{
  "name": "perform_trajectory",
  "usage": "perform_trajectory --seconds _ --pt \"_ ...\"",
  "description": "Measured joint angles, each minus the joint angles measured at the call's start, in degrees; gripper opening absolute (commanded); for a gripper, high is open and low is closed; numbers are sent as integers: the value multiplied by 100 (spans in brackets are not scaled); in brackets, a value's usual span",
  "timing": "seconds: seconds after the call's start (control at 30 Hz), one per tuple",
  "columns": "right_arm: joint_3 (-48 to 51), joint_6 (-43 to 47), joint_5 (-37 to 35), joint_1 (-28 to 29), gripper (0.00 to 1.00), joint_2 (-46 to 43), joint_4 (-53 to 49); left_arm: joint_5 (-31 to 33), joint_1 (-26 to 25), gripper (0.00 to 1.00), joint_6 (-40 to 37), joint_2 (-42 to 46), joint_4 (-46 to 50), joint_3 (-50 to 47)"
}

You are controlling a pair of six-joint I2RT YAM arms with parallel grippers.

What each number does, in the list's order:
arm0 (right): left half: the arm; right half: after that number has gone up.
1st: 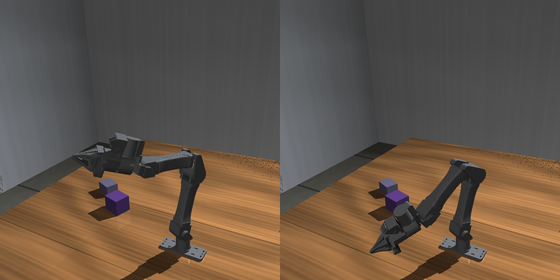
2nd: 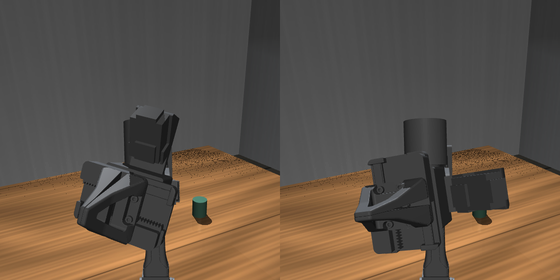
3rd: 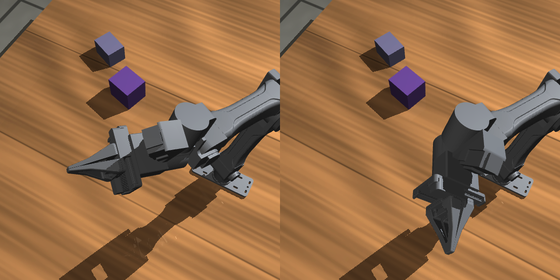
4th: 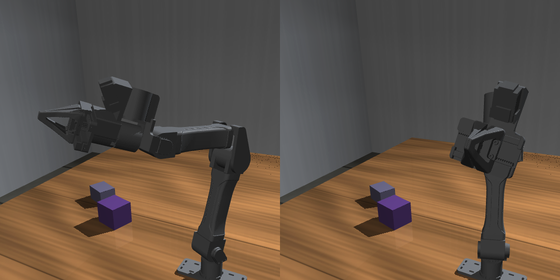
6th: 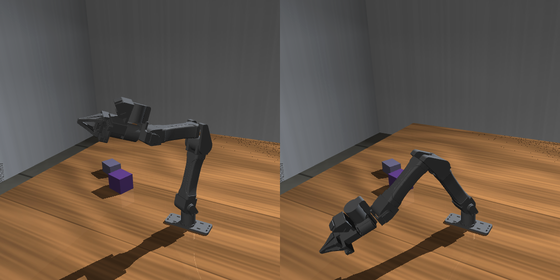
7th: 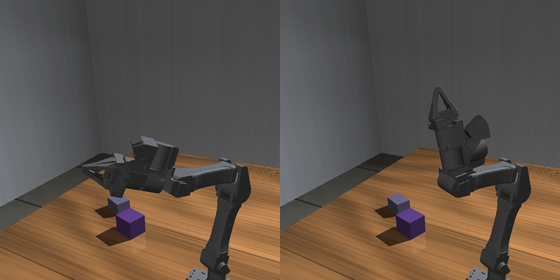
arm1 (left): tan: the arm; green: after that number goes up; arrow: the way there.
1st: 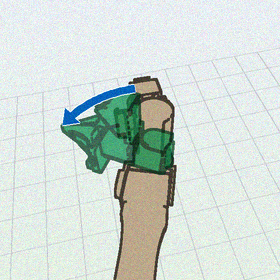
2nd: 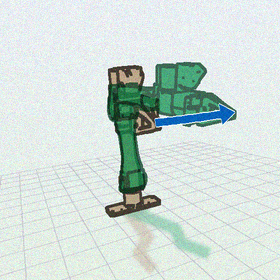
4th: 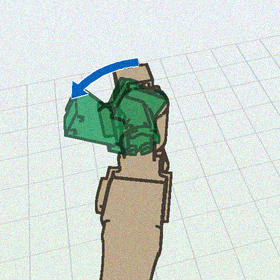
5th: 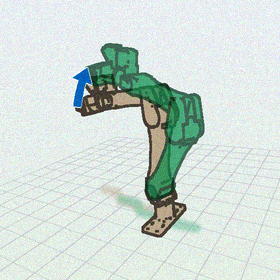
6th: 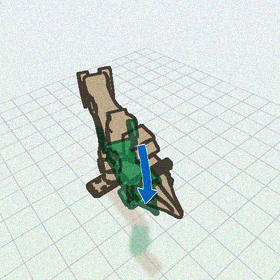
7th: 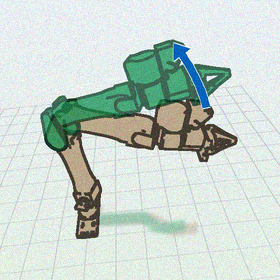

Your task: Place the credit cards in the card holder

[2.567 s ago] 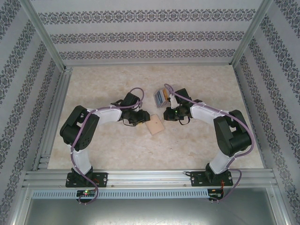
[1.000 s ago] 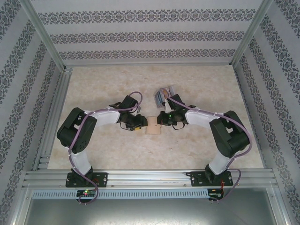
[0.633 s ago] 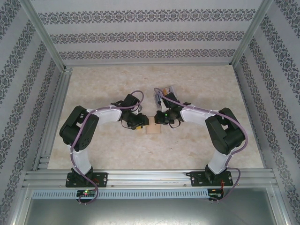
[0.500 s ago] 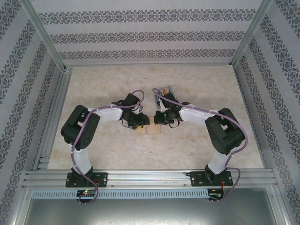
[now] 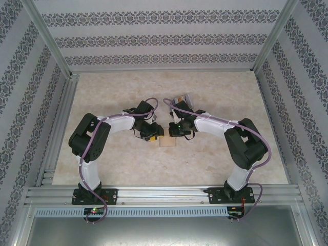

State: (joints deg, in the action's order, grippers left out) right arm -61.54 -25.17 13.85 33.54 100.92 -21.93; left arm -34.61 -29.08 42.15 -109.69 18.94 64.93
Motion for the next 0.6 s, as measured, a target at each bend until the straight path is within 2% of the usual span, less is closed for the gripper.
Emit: perform_trajectory --seconds 0.6 --pt "-153 28 -85 125 11 17 -146 9 -2 45 -7 -74 175 146"
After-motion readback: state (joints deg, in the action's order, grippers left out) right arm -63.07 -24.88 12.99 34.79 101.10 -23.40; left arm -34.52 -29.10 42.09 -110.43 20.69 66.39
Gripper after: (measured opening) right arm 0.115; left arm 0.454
